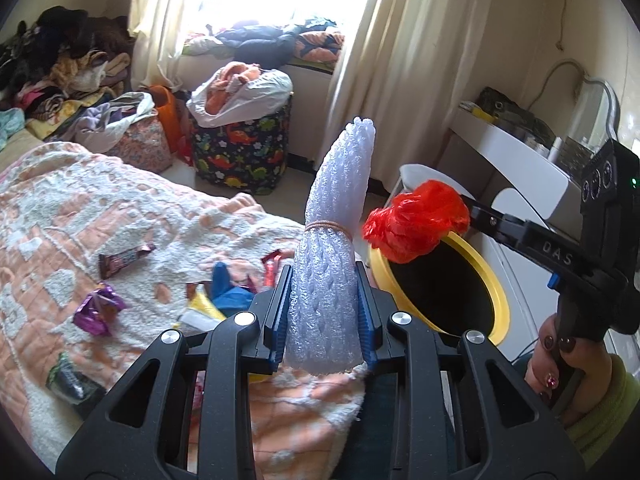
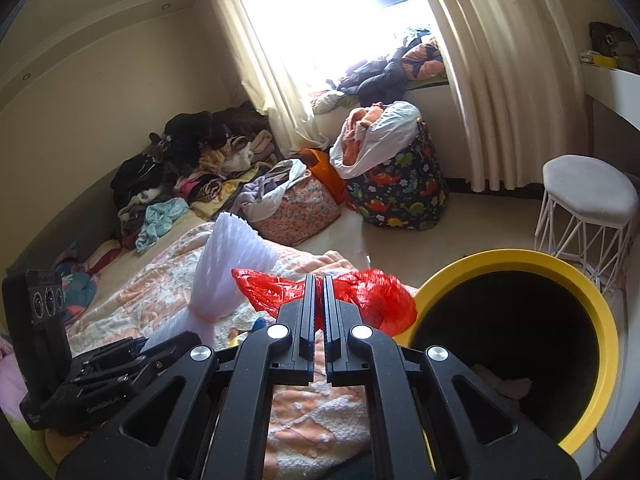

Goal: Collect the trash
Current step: 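Move the red bag over the yellow bin and open the right tool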

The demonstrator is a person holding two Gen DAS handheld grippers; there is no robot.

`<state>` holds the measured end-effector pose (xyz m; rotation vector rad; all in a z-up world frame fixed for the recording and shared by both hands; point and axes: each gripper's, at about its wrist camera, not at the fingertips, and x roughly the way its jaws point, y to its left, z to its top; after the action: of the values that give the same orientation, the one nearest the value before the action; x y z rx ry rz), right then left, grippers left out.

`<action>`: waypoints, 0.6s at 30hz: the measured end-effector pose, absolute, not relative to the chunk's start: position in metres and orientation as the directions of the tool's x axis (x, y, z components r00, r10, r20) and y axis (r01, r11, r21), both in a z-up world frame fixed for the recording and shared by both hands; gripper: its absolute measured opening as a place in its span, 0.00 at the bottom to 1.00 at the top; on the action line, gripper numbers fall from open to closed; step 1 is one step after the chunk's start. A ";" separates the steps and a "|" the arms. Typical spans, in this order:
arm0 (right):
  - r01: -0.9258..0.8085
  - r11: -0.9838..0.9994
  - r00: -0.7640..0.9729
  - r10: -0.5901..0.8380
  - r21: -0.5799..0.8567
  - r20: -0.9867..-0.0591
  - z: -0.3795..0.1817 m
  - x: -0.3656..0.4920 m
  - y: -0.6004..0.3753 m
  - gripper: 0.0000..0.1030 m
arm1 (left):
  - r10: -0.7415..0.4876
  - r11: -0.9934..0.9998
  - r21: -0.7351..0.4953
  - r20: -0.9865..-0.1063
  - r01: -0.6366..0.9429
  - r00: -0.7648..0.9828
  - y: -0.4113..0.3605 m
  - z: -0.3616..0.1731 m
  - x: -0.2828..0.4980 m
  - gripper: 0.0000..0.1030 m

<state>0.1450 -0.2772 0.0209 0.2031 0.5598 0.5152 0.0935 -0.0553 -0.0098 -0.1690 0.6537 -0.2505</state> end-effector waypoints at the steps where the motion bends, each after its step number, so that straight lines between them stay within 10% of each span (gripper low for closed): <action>1: -0.402 0.858 0.729 0.512 0.320 -0.454 0.020 0.146 -0.280 0.03 | -0.286 0.956 -0.232 -0.580 0.183 0.763 -0.058 -0.010 0.094 0.21; 18: -0.197 0.900 0.794 0.379 0.389 -0.476 -0.005 0.169 -0.366 0.01 | -0.351 0.934 -0.195 -0.647 0.299 0.677 -0.133 -0.041 0.124 0.21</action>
<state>0.1687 -0.3659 -0.0052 0.3314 0.5762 0.3157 0.1236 -0.1335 -0.0412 -0.0748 0.7423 -0.3655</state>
